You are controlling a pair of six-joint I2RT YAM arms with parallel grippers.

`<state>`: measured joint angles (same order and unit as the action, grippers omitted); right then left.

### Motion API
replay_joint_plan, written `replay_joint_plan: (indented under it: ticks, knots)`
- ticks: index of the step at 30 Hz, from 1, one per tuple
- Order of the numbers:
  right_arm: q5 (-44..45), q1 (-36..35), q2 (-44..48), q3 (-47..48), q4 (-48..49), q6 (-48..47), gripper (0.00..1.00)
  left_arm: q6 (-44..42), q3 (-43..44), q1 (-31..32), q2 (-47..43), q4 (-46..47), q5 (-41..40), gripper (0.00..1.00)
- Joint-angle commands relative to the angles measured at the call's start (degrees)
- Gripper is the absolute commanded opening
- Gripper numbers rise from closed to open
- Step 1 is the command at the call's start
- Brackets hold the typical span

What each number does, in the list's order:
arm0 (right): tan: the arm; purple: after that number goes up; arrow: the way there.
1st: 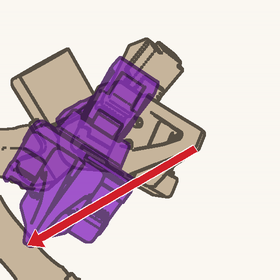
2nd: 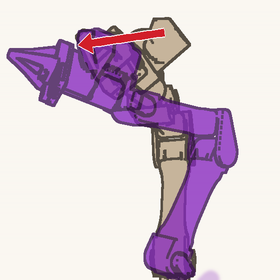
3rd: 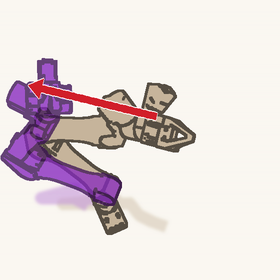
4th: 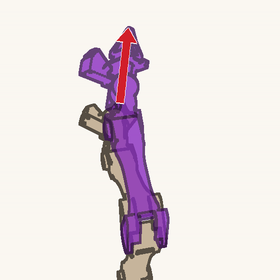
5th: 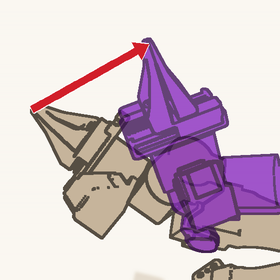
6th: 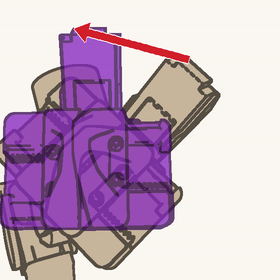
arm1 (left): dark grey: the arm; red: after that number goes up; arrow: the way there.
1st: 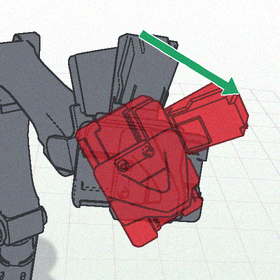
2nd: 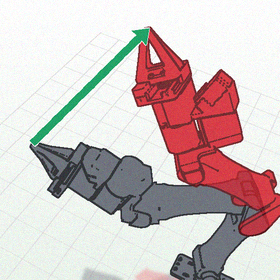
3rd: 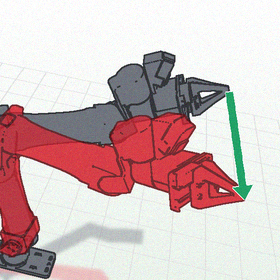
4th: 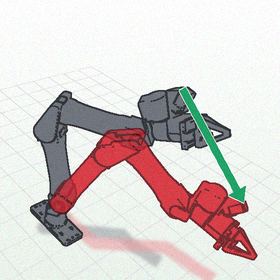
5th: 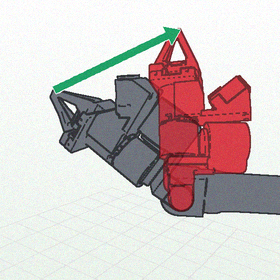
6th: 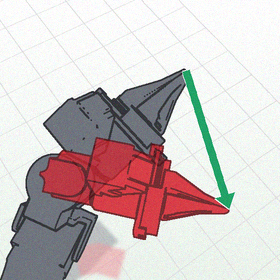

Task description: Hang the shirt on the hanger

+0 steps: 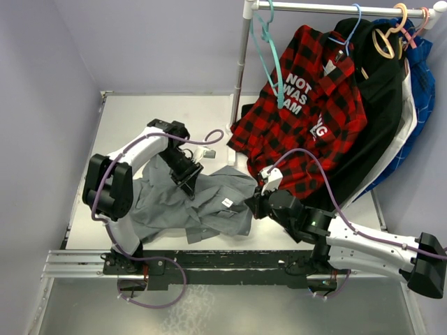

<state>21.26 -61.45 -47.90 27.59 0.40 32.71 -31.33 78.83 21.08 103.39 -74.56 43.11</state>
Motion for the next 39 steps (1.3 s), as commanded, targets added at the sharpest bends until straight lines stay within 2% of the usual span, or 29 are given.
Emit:
replay_joint_plan:
  ticks: [1, 2, 4, 5, 6, 11, 12, 14, 15, 16, 25, 32, 35, 36, 39]
  knots:
    - [-0.3, -0.1, -0.6, -0.4, 2.7, 0.6, 0.0, -2.7, 0.3, 1.6, -1.8, -1.9, 2.1, 0.33]
    - [-0.2, -0.1, -0.6, -0.4, 2.7, 0.6, 0.0, -2.7, 0.3, 2.1, -1.3, -2.0, 2.0, 0.3]
    - [-0.2, -0.2, -0.3, -0.6, 2.8, 0.6, 0.0, -2.8, 0.5, 3.2, -0.5, -2.3, 2.0, 0.15]
    - [-0.1, -0.2, -0.2, -0.7, 2.8, 0.6, 0.0, -2.5, 0.6, 3.7, -0.3, -2.2, 1.9, 0.04]
    - [0.0, -0.1, 0.0, -0.7, 2.7, 0.6, 0.0, -2.3, 0.9, 4.1, -0.1, -2.3, 2.0, 0.0]
    - [0.3, -0.1, 0.6, -1.3, 2.5, 0.8, 0.0, -1.8, 2.4, 7.4, -1.2, -3.3, 3.1, 0.0]
    - [0.4, -0.1, 0.6, -1.5, 2.5, 0.8, 0.0, -1.3, 2.7, 7.9, -1.1, -3.3, 2.8, 0.07]
    - [0.5, -0.1, 0.7, -1.7, 2.7, 0.7, 0.0, -0.4, 3.2, 8.1, -0.8, -2.8, 2.1, 0.59]
    - [0.5, -0.1, 0.6, -1.7, 2.8, 0.8, 0.0, 0.1, 3.4, 8.1, -0.6, -2.4, 1.4, 0.95]
    - [0.4, -0.2, 0.6, -1.8, 2.9, 0.8, 0.0, 0.5, 3.6, 8.2, -0.3, -2.0, 0.6, 1.0]
    - [-0.2, -0.1, 0.0, -1.7, 3.9, 0.5, 0.0, 2.1, 5.8, 8.1, 2.2, 0.7, -5.2, 1.0]
    - [-0.1, -0.1, 0.2, -1.6, 3.9, 0.8, 0.0, 0.4, 4.1, 8.2, 4.3, -0.1, -2.7, 0.98]
    - [-0.1, -0.1, 0.1, -1.6, 4.0, 0.8, 0.0, -0.5, 3.2, 8.2, 3.7, -0.8, -1.6, 0.86]
    - [-0.1, -0.2, 0.0, -1.6, 4.1, 0.8, 0.0, -0.6, 3.0, 8.2, 3.4, -1.0, -1.1, 0.76]
    - [0.0, -0.2, -0.5, -1.4, 4.3, 0.8, 0.0, -0.7, 3.0, 8.2, 2.4, -1.5, -0.4, 0.36]
